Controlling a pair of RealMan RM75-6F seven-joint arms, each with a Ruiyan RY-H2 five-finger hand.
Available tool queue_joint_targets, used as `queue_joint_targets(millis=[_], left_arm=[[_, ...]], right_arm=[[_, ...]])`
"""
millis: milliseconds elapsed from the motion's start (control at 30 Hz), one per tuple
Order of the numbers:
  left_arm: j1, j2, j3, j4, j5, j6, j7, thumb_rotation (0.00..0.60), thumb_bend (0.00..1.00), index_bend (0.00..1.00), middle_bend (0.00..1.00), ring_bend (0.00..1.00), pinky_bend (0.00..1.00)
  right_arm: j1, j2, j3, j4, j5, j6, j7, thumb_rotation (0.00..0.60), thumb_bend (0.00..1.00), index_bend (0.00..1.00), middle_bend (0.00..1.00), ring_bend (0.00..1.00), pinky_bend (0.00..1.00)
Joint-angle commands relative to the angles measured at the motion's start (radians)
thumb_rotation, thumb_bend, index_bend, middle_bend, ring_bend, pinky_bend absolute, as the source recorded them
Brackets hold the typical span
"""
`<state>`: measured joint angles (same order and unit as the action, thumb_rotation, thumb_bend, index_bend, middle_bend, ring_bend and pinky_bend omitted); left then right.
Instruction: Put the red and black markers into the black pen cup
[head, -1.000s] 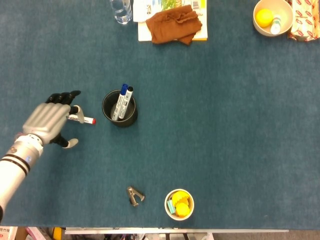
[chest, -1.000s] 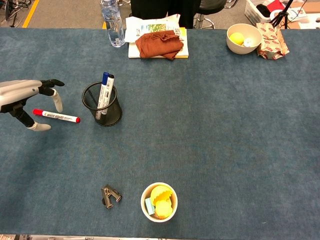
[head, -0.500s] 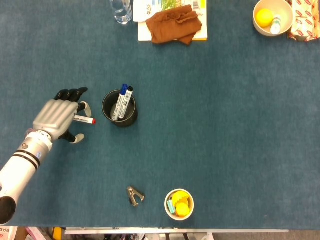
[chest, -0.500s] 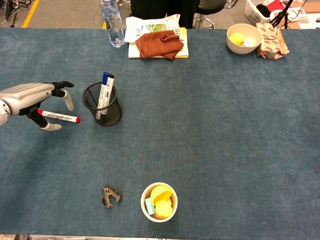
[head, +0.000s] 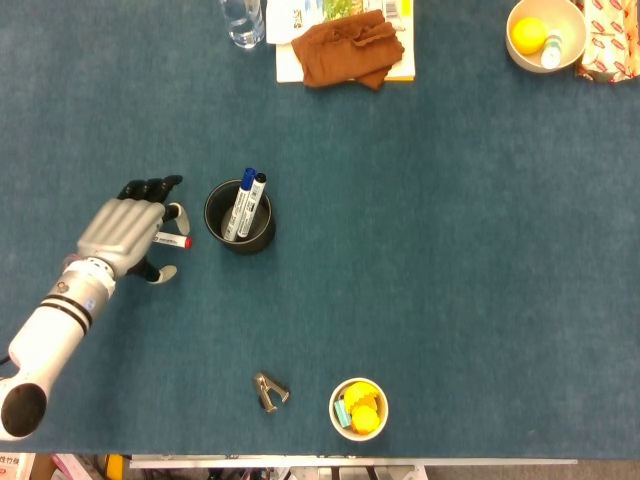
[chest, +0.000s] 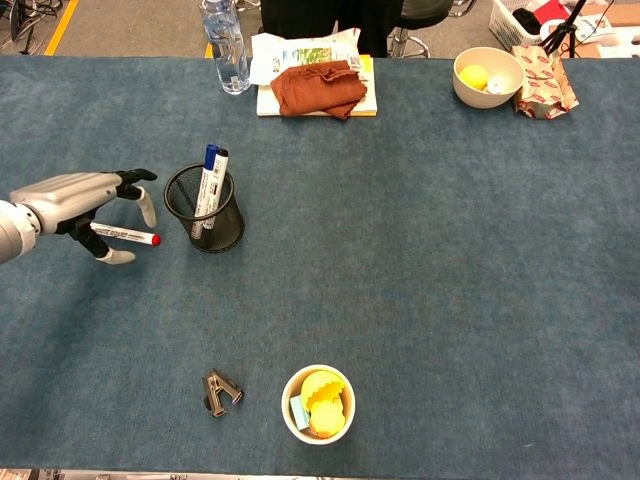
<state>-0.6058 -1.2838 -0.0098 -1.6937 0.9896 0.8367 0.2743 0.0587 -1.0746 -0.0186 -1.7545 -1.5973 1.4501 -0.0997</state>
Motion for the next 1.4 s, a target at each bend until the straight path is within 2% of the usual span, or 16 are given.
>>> queue_joint_targets(millis=[33, 833, 1167, 1400], left_arm=[[0.002, -0.013, 0.002, 0.014, 0.012, 0.01, 0.0, 0.6, 0.22, 0.39, 0.0, 0.0, 0.0], [0.035, -0.093, 0.02, 0.164, 0.123, 0.023, -0.095, 0.6, 0.25, 0.41, 0.0, 0.0, 0.0], [0.049, -0.114, 0.021, 0.205, 0.157, 0.027, -0.131, 0.6, 0.33, 0.42, 0.0, 0.0, 0.0], [0.055, -0.121, 0.022, 0.223, 0.168, 0.025, -0.138, 0.6, 0.34, 0.42, 0.0, 0.0, 0.0]], right_arm=[[0.0, 0.0, 0.001, 0.0, 0.001, 0.0, 0.0, 0.6, 0.0, 0.24, 0.26, 0.18, 0.35], [0.001, -0.003, 0.0, 0.001, 0.006, -0.006, -0.003, 0.6, 0.0, 0.24, 0.26, 0.18, 0.35], [0.001, -0.002, 0.0, 0.002, 0.005, -0.004, -0.003, 0.6, 0.0, 0.24, 0.26, 0.18, 0.35], [0.001, -0.002, 0.0, 0.001, 0.005, -0.004, -0.004, 0.6, 0.0, 0.24, 0.26, 0.18, 0.35]])
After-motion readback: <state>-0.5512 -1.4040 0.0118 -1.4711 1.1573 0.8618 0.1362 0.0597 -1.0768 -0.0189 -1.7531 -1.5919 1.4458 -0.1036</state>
